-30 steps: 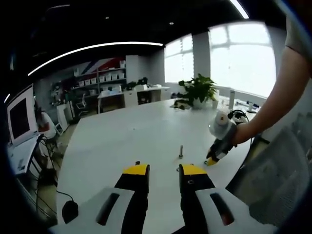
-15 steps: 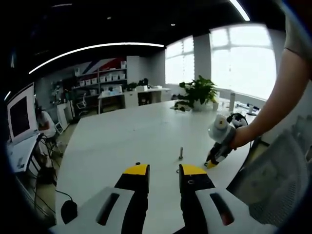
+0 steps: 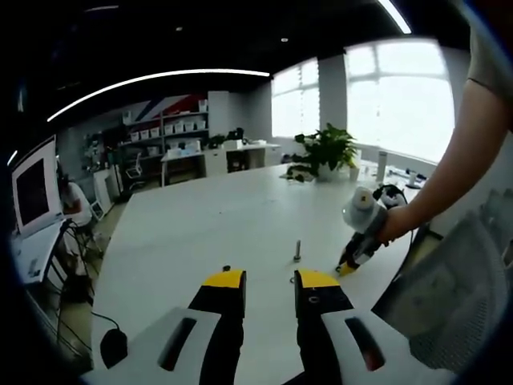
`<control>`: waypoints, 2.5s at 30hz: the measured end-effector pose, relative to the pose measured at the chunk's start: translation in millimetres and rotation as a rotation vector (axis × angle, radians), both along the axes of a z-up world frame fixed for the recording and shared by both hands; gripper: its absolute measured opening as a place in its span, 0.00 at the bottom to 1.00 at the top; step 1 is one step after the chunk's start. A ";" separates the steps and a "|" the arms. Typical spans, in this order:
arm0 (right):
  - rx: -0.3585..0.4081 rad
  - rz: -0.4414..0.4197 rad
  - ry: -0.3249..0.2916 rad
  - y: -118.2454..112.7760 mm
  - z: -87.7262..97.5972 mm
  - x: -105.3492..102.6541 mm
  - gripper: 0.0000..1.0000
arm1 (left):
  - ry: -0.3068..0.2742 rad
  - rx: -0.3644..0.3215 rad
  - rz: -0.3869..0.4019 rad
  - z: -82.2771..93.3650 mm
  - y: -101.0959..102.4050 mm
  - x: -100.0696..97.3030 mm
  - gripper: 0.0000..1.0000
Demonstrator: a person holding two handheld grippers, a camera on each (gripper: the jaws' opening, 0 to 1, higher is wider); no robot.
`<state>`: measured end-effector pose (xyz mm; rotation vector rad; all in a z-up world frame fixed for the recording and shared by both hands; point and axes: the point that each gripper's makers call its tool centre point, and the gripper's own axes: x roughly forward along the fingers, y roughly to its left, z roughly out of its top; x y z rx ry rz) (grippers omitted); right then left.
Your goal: Place the washer onto the threaded stud by aligning its center hole with the stud, sliding it down to the base, and recovering from edge contact or off-axis alignment until the washer reaches the visible bottom stop.
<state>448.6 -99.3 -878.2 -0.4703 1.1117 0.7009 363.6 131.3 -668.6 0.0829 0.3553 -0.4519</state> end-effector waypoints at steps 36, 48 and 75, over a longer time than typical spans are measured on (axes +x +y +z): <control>-0.047 0.020 0.012 4.7 -1.5 10.8 0.09 | 0.013 -0.004 -0.001 -2.5 0.2 0.7 0.22; -0.038 0.014 0.021 4.3 0.4 5.2 0.14 | 0.015 -0.002 -0.006 -3.0 -0.7 0.7 0.22; -0.041 -0.003 0.038 -2.7 0.7 -3.9 0.19 | 0.011 0.019 -0.004 -3.6 -0.5 -0.2 0.22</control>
